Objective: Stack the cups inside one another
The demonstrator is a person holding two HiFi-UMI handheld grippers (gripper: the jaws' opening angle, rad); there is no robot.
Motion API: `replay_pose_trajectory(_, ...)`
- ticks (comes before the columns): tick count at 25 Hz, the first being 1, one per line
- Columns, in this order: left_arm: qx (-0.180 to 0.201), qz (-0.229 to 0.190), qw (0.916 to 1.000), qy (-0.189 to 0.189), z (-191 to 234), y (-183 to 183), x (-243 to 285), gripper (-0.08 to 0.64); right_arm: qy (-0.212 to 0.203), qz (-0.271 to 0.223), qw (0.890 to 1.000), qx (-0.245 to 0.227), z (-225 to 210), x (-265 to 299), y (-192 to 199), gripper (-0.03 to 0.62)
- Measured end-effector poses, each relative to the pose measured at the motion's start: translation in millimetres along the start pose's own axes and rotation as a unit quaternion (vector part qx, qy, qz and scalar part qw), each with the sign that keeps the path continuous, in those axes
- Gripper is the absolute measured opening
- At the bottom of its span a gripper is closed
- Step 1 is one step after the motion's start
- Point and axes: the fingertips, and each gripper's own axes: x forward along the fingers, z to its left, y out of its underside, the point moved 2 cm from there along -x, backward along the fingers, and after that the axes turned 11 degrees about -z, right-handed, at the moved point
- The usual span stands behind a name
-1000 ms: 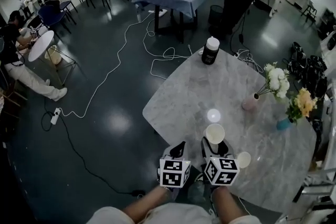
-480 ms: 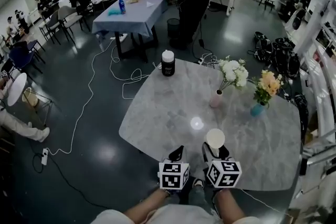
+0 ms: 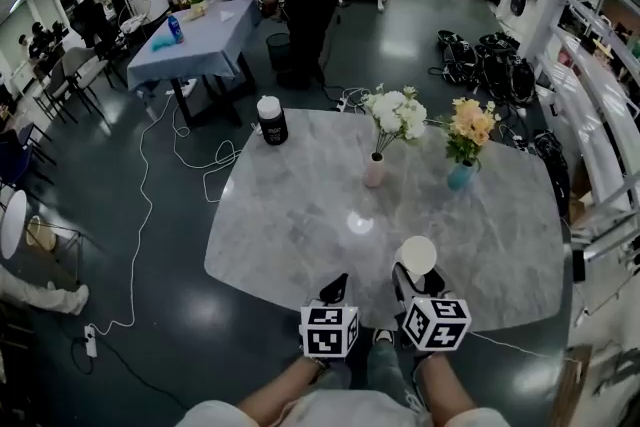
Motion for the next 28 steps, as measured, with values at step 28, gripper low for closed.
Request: replay_pose_trajectory(28, 0.014, 0.005, 0.9996, -0.024, -45.8, 3.4, 4.3, -0.005, -0.037, 0.032, 0.999, 0.001, -34.0, -31.7, 7.5, 0.222)
